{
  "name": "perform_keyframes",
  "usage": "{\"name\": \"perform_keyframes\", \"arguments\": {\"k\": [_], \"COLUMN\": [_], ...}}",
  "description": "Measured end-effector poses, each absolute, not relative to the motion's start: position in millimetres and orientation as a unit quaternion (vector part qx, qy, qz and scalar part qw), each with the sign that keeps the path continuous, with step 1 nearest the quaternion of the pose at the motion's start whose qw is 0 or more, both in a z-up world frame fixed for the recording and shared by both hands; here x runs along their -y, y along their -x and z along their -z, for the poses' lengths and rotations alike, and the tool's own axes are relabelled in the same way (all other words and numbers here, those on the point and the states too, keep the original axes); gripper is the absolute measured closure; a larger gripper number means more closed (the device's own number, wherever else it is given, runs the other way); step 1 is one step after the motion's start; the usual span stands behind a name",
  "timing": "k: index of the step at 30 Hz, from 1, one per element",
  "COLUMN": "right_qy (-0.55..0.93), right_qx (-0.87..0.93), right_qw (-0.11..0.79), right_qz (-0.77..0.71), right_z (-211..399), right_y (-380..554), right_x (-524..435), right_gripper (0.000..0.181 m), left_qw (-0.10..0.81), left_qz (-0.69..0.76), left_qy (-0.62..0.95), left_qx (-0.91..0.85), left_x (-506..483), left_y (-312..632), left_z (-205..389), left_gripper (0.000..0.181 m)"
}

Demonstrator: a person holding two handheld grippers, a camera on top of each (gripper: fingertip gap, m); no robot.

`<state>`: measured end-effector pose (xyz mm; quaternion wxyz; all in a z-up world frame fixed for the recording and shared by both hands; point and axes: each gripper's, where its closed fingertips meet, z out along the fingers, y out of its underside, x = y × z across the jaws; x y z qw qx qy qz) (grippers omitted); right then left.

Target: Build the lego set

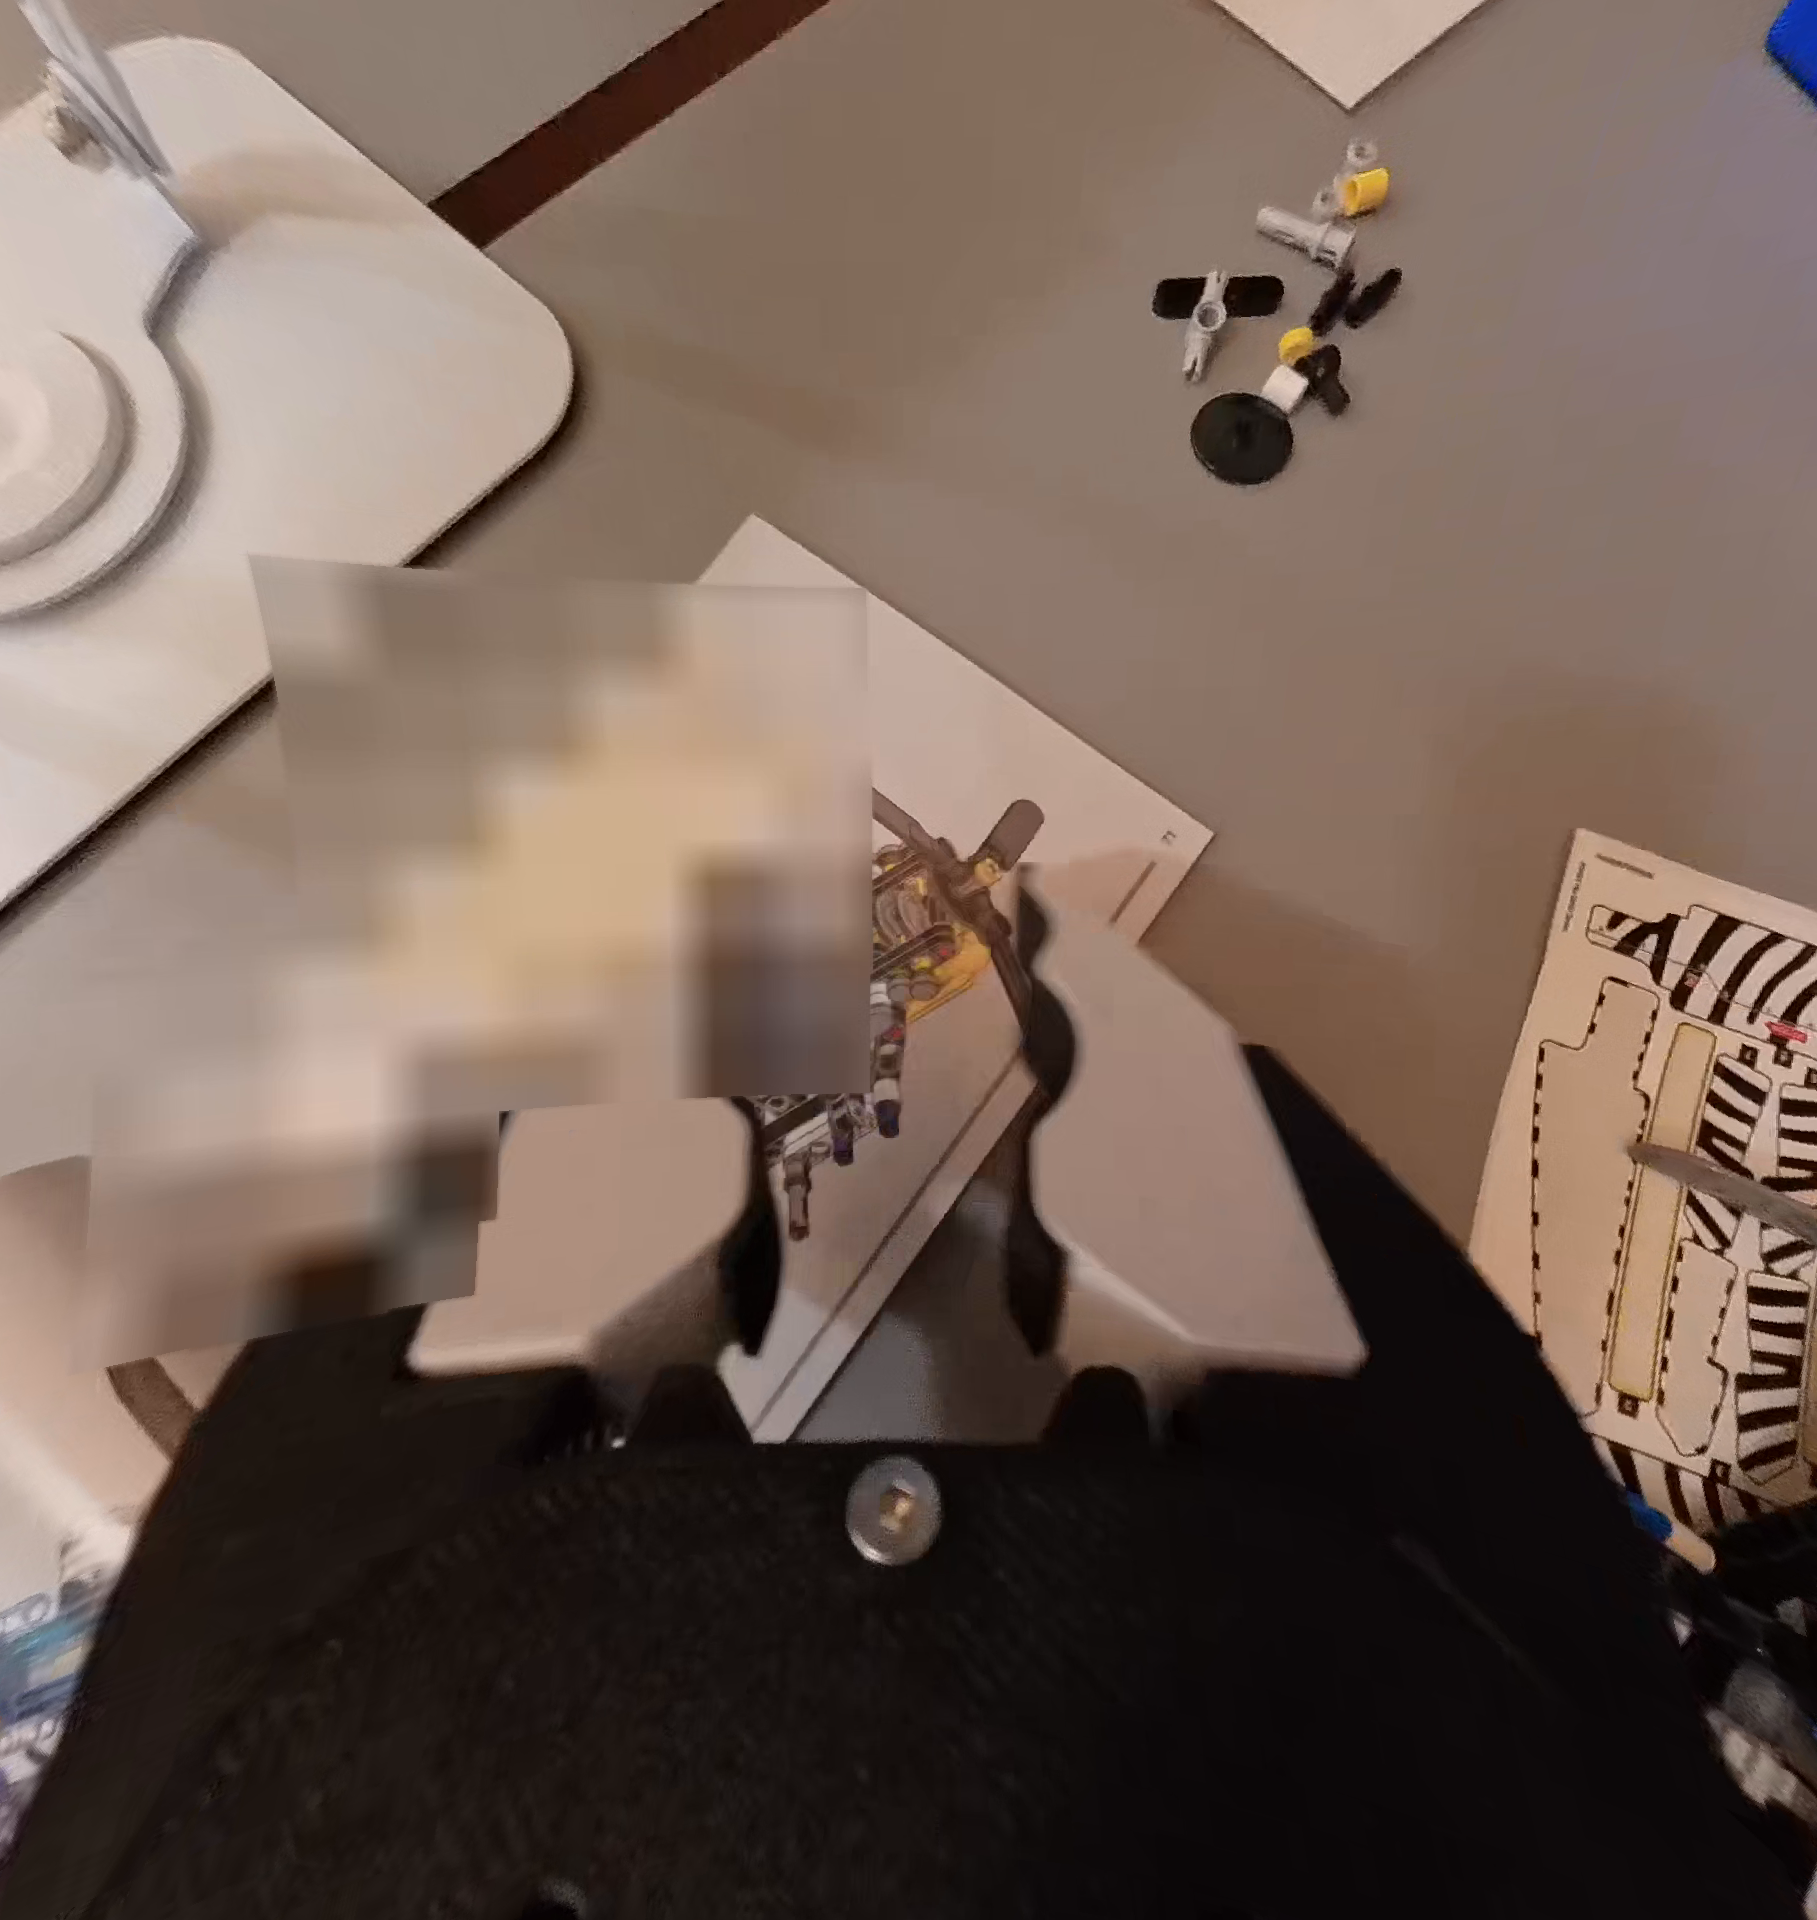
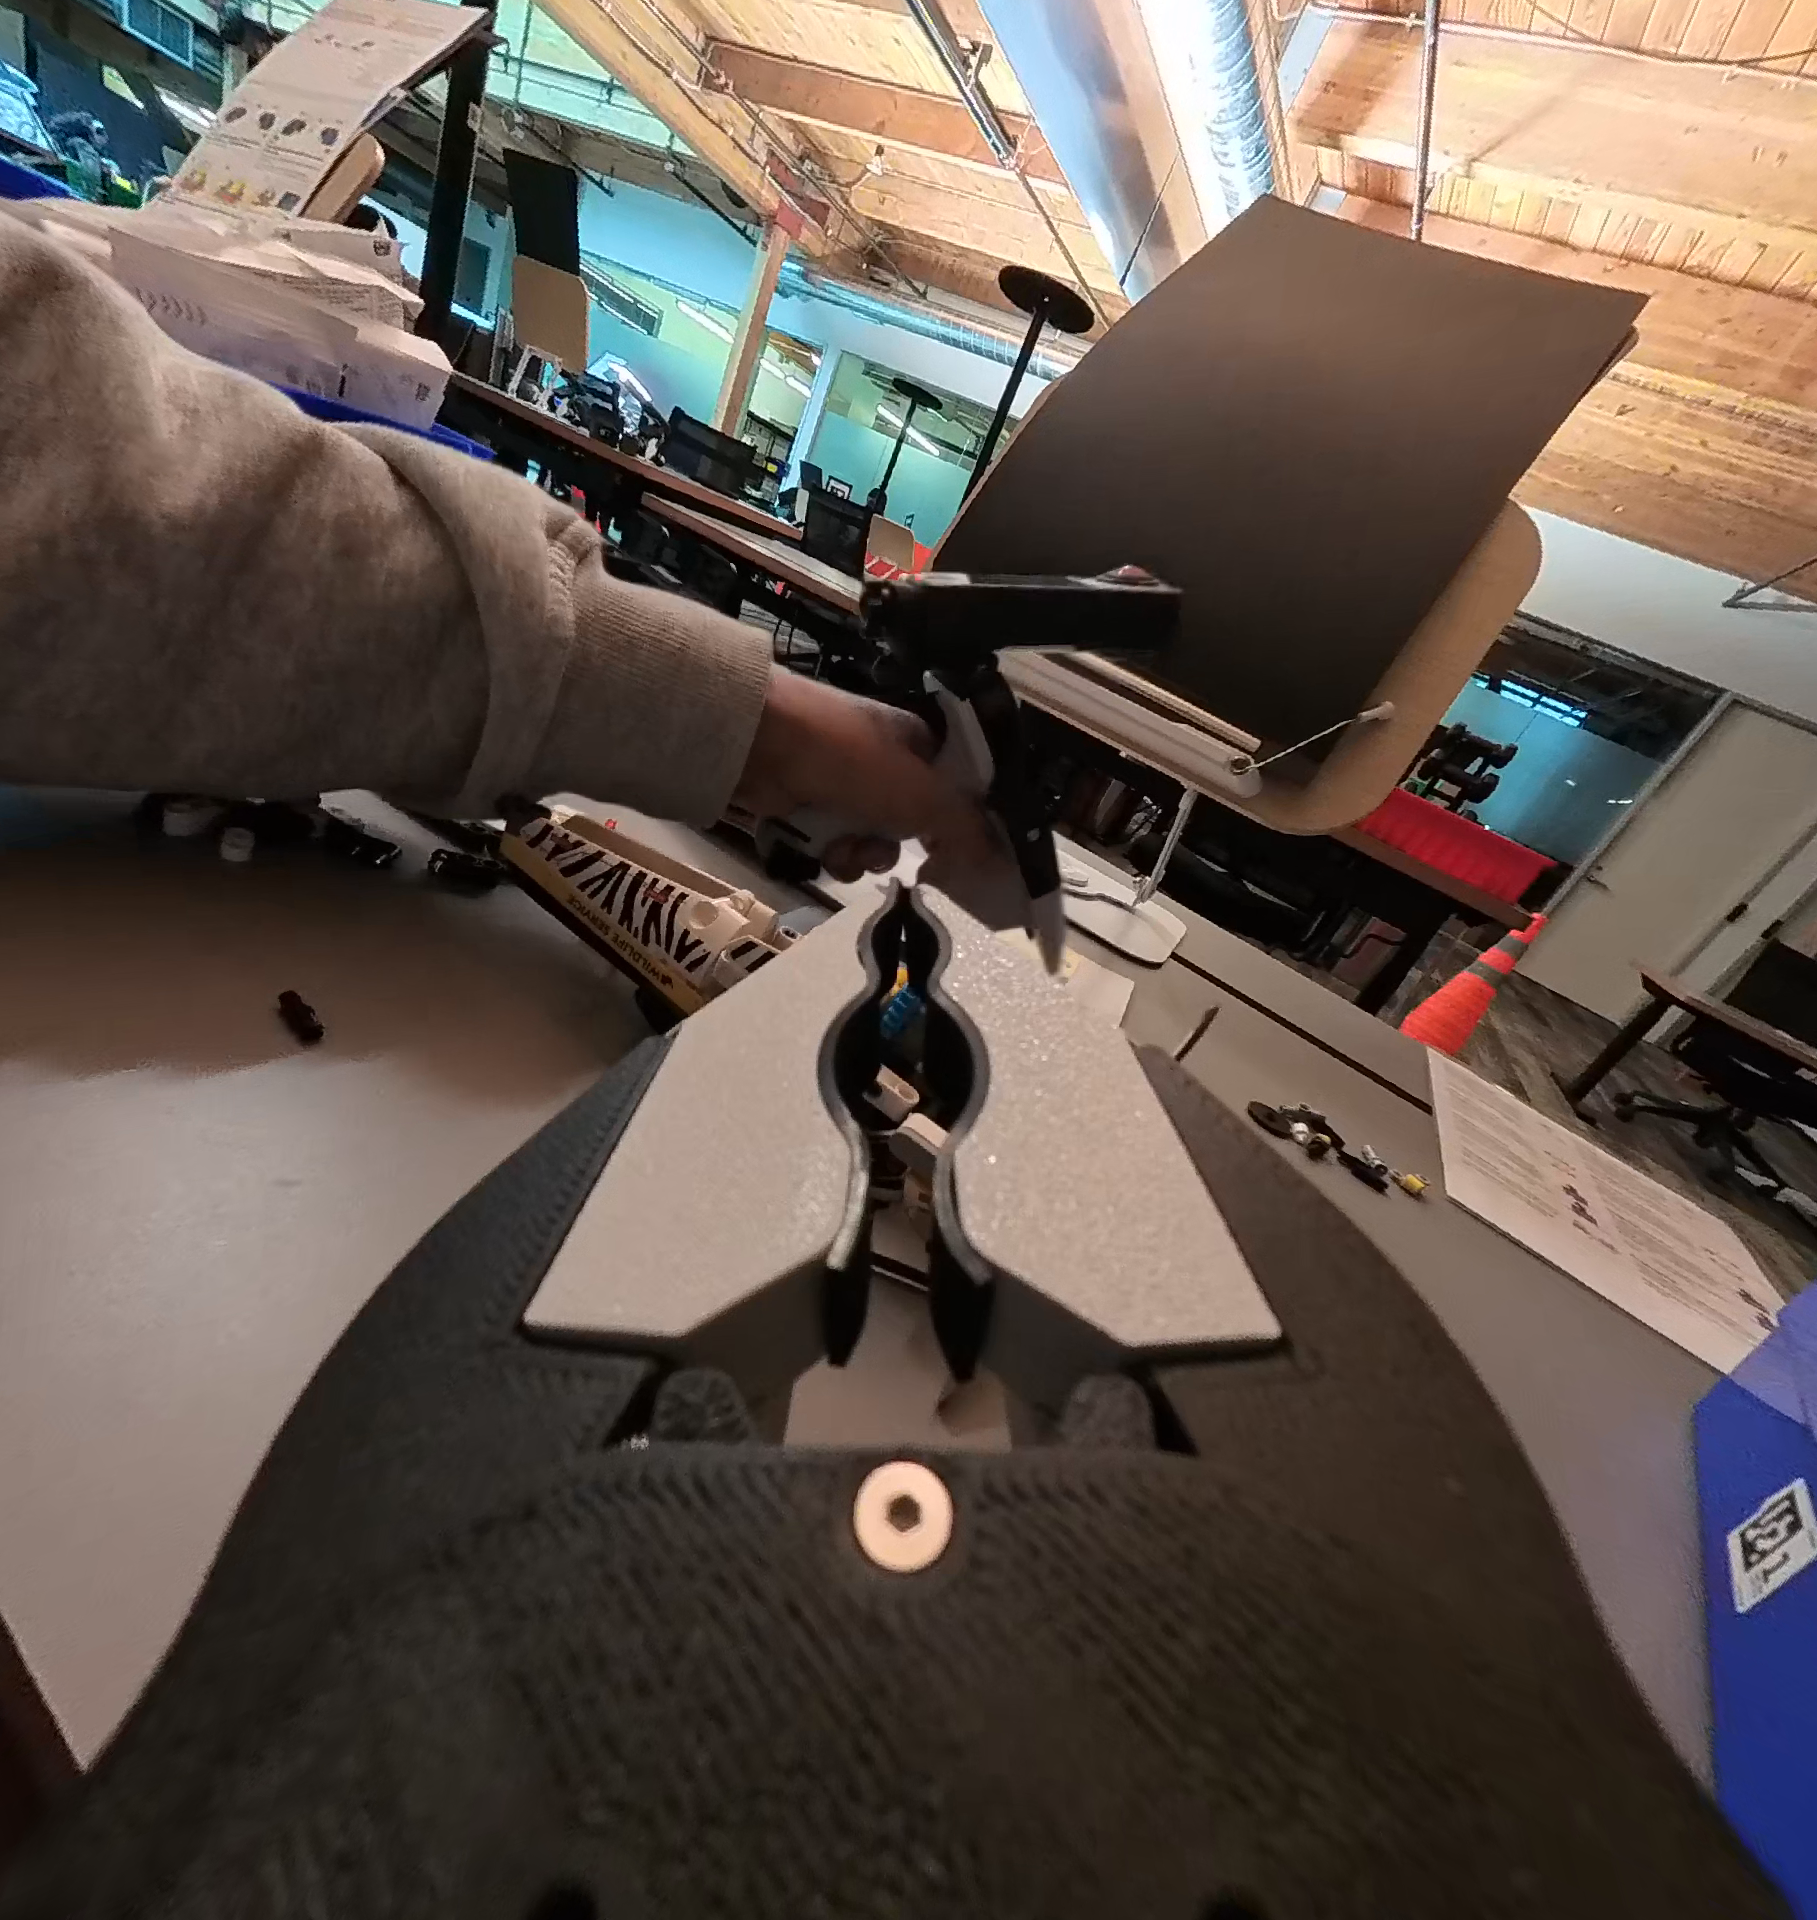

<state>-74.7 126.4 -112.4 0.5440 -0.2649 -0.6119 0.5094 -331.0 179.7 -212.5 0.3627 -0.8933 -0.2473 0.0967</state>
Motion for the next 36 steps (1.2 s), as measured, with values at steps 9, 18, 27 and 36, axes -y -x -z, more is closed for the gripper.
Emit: {"name": "perform_keyframes", "arguments": {"k": [9, 18, 27, 36], "right_qy": [0.257, 0.257, 0.256, 0.257], "right_qx": [0.618, 0.617, 0.618, 0.618], "right_qw": [0.55, 0.549, 0.55, 0.55], "right_qz": [-0.499, -0.501, -0.501, -0.5], "right_z": [115, 115, 116, 116], "right_y": [77, 79, 80, 81], "right_x": [-124, -126, -126, -127], "right_gripper": [0.181, 0.181, 0.181, 0.181], "left_qw": [0.33, 0.327, 0.372, 0.459], "left_qz": [-0.09, -0.099, -0.037, 0.029], "left_qy": [0.907, 0.903, 0.885, 0.835], "left_qx": [0.246, 0.259, 0.278, 0.303], "left_x": [-192, -184, -182, -162], "left_y": [332, 343, 338, 339], "left_z": [231, 230, 216, 177], "left_gripper": [0.11, 0.163, 0.161, 0.178]}}
